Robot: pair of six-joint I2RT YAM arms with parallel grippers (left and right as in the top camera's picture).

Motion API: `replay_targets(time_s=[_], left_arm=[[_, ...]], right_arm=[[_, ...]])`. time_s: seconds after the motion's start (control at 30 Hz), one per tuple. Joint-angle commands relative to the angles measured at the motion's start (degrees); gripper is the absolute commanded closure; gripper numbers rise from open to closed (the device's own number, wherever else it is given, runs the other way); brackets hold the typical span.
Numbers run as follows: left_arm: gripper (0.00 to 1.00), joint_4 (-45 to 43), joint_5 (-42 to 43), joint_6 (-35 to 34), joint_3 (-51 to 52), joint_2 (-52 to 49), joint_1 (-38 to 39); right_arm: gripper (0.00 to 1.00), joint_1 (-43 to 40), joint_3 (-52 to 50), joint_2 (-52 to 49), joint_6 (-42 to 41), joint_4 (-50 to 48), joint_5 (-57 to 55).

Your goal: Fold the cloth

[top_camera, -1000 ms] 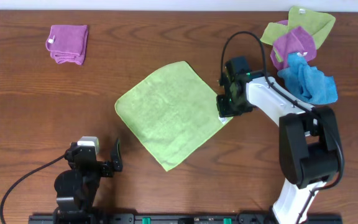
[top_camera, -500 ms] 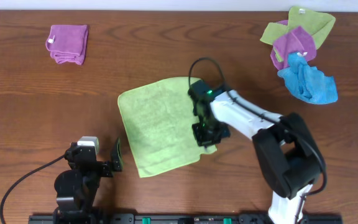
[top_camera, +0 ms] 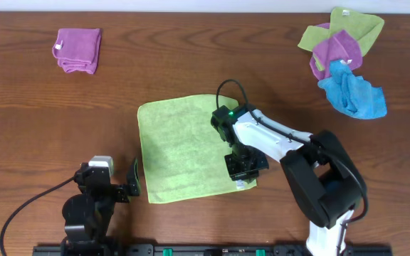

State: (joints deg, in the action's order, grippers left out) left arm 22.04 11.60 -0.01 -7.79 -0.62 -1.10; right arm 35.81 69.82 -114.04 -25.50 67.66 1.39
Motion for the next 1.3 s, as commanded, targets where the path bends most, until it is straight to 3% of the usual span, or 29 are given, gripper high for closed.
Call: replay_targets(time_s=[0.0,0.2,0.37,0.53,0.6,0.63,0.67,0.8,0.9,1.07,1.27], left_arm=[[0.05,0.1,-0.6,-0.2,1.2,0.4,0.0],[0.05,0.1,-0.6,-0.2,1.2,0.4,0.0],[0.05,0.1,-0.6,-0.2,1.2,0.4,0.0],[0.05,0.1,-0.6,-0.2,1.2,0.4,0.0],[0.05,0.1,-0.6,-0.2,1.2,0.4,0.0],[0.05,0.1,-0.6,-0.2,1.2,0.4,0.0],[0.05,0.1,-0.6,-0.2,1.2,0.4,0.0],[0.05,0.1,-0.6,-0.2,1.2,0.4,0.0],[0.05,0.1,-0.6,-0.2,1.2,0.4,0.0],[0.05,0.1,-0.6,-0.2,1.2,0.4,0.0],[0.05,0.1,-0.6,-0.2,1.2,0.4,0.0]], right_arm=[[0.99,-0.2,2.4,4.7,-2.7,-0.8,-4.5],[0.98,-1.7,4.1,11.8,2.1,-15.1,-6.2],[0.98,-6.4,4.0,8.9,6.4,-32.7,-6.0],[0.99,-12.7,4.0,4.9,6.4,-35.6,-1.7],[0.97,-16.0,4.0,3.3,6.5,-37.0,5.2],[0.87,-17.1,4.0,3.0,6.5,-37.9,8.6],[0.67,-18.0,4.0,2.6,7.1,-38.9,11.9],[0.31,-20.0,4.0,1.9,8.9,-42.5,21.2],[0.27,-20.1,4.0,0.7,8.9,-42.1,22.4],[0.30,-20.1,4.0,-1.4,8.8,-42.1,30.9],[0.27,-20.3,3.9,-1.6,8.5,-41.1,31.0]])
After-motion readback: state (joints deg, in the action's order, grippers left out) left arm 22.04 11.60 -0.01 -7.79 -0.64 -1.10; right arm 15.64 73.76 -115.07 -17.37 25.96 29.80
